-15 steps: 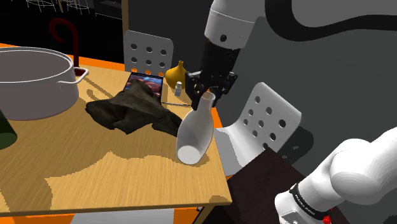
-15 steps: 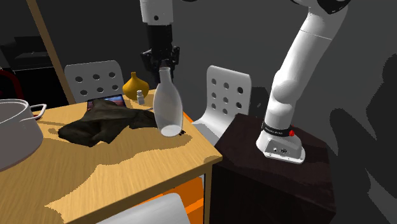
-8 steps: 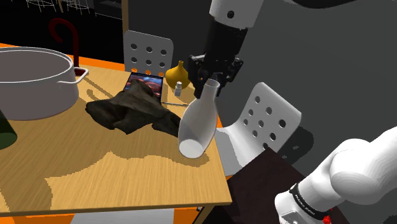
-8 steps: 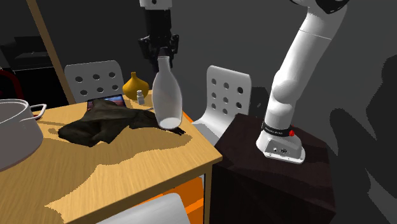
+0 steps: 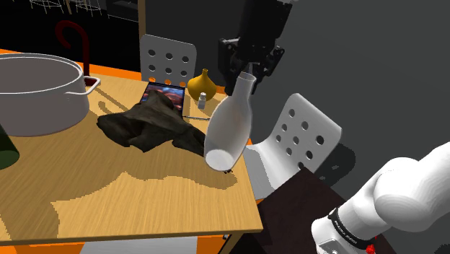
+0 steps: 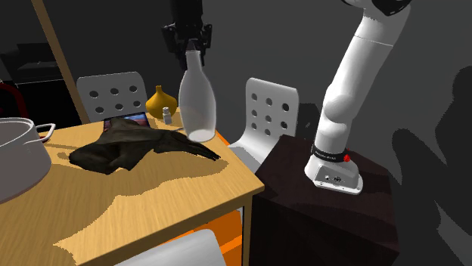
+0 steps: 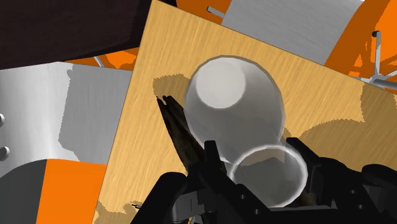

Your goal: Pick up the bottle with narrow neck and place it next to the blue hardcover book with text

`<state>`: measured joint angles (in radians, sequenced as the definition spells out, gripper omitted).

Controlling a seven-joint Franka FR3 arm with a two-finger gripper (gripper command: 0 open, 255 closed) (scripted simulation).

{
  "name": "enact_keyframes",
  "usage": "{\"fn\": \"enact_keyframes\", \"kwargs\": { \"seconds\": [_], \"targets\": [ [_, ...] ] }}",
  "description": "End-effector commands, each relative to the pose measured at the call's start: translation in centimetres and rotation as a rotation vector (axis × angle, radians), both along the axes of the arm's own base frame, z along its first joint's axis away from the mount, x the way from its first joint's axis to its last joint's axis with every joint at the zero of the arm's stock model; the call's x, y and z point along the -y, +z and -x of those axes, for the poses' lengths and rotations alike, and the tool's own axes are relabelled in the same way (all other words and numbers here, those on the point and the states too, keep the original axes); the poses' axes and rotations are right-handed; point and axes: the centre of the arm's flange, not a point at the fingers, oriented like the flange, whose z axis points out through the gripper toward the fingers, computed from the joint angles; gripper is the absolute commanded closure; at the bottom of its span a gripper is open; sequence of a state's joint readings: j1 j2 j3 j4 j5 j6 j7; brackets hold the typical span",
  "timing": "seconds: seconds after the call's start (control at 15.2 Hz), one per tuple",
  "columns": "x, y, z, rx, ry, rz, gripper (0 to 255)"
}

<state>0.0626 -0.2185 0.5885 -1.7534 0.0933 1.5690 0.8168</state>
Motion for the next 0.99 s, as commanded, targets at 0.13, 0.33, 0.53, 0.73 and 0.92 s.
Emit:
{"fn": "enact_keyframes", "kwargs": {
  "seconds": [0.13, 0.33, 0.53, 0.73, 0.92],
  "targets": [
    [0.0, 2.2, -0.1, 0.0, 0.0, 0.0, 255],
    [0.0, 3.8, -0.1, 0.0, 0.0, 0.0, 255],
    [0.0, 5.3, -0.1, 0.0, 0.0, 0.0, 255],
    [0.0, 6.9, -0.1, 0.0, 0.0, 0.0, 255],
    [0.0, 8.5, -0.1, 0.0, 0.0, 0.0, 255]
  ]
}}
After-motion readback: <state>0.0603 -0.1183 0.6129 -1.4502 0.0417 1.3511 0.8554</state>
